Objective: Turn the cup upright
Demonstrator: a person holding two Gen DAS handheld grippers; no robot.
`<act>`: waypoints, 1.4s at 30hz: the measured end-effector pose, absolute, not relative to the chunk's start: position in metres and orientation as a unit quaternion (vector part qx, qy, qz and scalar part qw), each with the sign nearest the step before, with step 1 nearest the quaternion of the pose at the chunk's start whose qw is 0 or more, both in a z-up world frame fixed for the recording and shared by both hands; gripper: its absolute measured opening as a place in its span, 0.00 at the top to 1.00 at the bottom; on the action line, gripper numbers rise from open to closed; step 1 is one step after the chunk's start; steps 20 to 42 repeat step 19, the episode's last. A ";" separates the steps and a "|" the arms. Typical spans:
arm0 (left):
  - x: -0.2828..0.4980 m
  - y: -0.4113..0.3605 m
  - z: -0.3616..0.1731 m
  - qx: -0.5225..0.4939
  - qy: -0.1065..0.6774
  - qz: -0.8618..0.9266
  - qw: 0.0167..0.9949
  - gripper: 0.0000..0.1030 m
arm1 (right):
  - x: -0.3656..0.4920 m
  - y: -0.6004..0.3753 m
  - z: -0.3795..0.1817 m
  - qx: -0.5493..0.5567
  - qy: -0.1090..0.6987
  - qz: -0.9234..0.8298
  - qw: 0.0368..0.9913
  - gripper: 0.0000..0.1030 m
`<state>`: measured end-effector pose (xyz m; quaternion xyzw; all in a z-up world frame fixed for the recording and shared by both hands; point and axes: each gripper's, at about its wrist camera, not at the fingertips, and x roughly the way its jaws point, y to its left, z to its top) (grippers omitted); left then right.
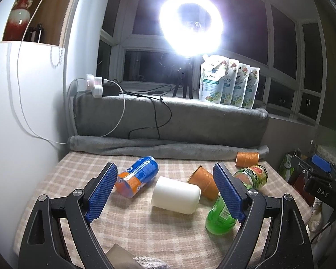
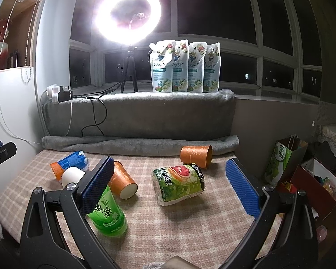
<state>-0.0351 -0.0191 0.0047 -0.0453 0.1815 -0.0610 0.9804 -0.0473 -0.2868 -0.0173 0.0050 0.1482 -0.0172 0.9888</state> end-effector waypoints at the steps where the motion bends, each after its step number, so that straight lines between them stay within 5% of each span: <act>1: -0.035 -0.019 0.005 -0.046 0.183 -0.062 0.980 0.15 | -0.047 -0.287 -0.017 0.005 0.148 -0.017 0.989 0.01; 42: -0.030 -0.019 0.002 -0.040 0.183 -0.056 0.981 0.14 | -0.034 -0.291 -0.035 0.007 0.173 -0.020 0.985 0.01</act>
